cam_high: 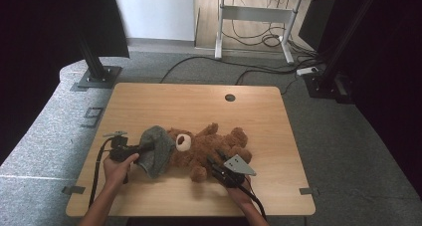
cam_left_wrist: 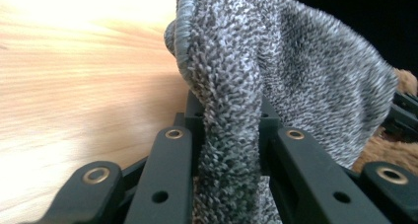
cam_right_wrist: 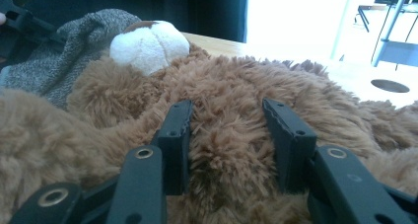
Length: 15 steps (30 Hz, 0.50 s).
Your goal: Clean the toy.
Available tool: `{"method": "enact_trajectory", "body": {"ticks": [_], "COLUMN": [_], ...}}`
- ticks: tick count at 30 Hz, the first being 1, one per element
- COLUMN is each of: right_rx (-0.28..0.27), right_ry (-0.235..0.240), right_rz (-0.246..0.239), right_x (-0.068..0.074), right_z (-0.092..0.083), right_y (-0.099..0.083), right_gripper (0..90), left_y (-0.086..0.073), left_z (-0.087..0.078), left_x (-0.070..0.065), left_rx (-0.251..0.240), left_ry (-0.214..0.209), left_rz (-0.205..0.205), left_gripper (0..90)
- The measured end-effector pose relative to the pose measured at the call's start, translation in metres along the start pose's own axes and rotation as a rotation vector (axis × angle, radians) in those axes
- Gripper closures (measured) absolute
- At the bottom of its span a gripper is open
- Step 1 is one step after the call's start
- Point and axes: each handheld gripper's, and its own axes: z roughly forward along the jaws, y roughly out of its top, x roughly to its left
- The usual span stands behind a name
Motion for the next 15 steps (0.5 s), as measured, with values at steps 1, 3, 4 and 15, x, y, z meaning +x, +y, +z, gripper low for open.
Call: {"method": "enact_trajectory", "body": {"ticks": [1,3,4,15], "right_rx": [0.0,0.0,0.0,-0.007], "right_ry": [0.001,0.003,0.004,-0.001], "right_rz": [-0.001,-0.008,-0.012,-0.013], "right_x": [0.001,0.002,0.002,0.0], "right_z": [-0.001,-0.002,-0.003,-0.001], "right_y": [0.0,-0.001,-0.002,0.0], "right_gripper": [55.9,55.7,55.6,53.9], "left_y": [0.0,0.001,0.001,-0.003], "left_z": [-0.003,-0.008,-0.009,-0.026], "left_x": [0.002,0.006,0.008,0.024], "left_rx": [-0.009,-0.016,-0.019,-0.024], "left_ry": [0.004,0.039,0.051,0.083], "left_rz": [-0.007,-0.006,-0.008,-0.062], "left_gripper": [75.5,75.5,75.5,75.4]}}
